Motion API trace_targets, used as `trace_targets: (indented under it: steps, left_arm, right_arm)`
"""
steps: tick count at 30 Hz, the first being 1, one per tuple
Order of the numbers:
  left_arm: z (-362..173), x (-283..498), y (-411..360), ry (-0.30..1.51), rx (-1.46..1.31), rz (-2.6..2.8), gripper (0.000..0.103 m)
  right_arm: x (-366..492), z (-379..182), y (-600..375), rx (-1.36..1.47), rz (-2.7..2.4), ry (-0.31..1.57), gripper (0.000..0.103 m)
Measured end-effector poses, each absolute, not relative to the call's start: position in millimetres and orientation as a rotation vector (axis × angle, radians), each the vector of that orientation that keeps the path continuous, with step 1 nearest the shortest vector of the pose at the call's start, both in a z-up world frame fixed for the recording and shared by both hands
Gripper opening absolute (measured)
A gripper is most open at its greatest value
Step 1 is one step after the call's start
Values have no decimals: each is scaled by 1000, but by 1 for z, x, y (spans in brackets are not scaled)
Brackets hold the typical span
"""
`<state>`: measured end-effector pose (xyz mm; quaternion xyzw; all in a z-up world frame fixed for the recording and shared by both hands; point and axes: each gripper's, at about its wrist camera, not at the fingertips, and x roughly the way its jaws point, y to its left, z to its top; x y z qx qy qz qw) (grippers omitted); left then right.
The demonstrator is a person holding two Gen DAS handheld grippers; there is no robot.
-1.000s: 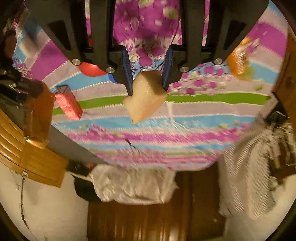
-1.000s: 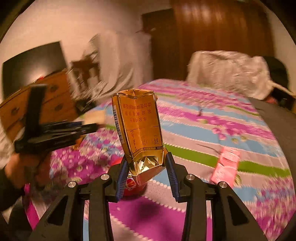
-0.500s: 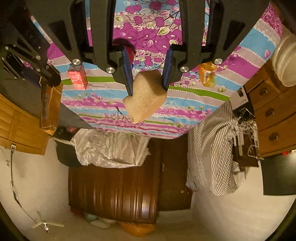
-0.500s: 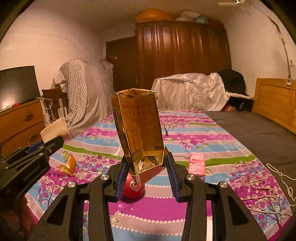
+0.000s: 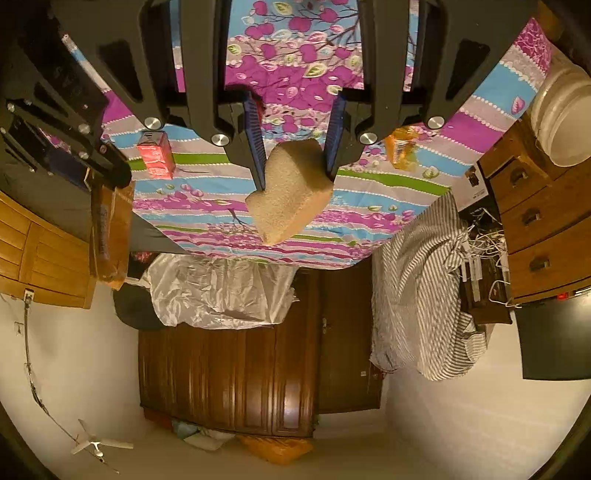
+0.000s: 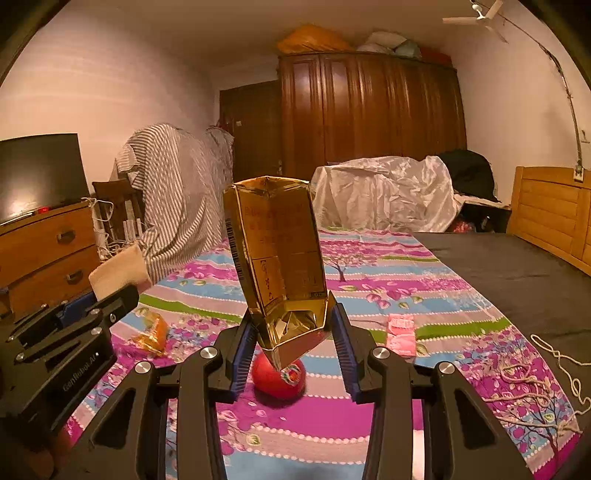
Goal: Collect trash
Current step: 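Carry the beige sponge and gold-foil box with both tools to the bucket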
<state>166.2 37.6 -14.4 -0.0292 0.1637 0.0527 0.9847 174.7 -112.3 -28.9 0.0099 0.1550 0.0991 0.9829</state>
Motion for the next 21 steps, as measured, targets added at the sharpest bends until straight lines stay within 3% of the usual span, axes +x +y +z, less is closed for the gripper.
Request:
trace_targets:
  steps: [10, 21]
  left_arm:
    - [7, 140, 116, 296, -79, 275, 29]
    - [27, 90, 246, 286, -135, 533, 29]
  right_arm:
    - [173, 5, -26, -12, 391, 293, 41]
    - [158, 39, 156, -67, 727, 344, 41]
